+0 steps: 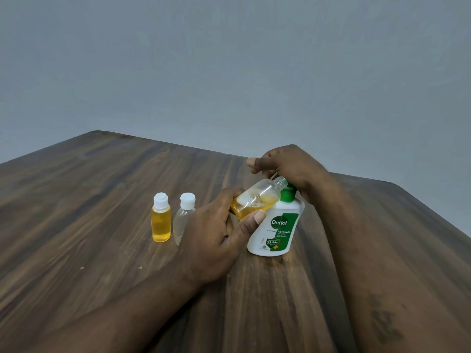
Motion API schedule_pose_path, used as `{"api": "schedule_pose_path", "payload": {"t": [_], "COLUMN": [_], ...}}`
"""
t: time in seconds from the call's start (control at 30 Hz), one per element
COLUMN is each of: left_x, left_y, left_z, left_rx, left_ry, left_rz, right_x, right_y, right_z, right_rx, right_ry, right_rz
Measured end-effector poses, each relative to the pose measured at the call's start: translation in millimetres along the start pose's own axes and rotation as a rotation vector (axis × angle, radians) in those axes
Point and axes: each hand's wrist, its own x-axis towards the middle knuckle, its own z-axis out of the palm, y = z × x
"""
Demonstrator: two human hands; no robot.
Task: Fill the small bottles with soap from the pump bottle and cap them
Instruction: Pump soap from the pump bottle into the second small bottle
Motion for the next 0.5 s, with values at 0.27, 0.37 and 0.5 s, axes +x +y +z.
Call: {"api": "schedule_pose_path", "payload": {"t": [0.27, 0.37, 0.5], "left_x": [0.3, 0.5, -0.5], "left_y": [2.3, 1.2, -0.7], "left_z": [0.9, 0.4, 0.8], "left_rx": [-0.012, -0.005, 0.002], "left_ry": [-0.008, -0.001, -0.009], "left_rz": [0.011, 0.004, -0.009], "right_x": [-4.3, -2.2, 0.7], "right_y": [-6.5, -5.2, 2.2], "right_z": [-7.2, -3.5, 0.5], "right_rx": [-0.005, -0.012, -0.006], "right_ry": [0.151, 0.104, -0.014], "right_rz": [-0.139, -0.099, -0.011]}}
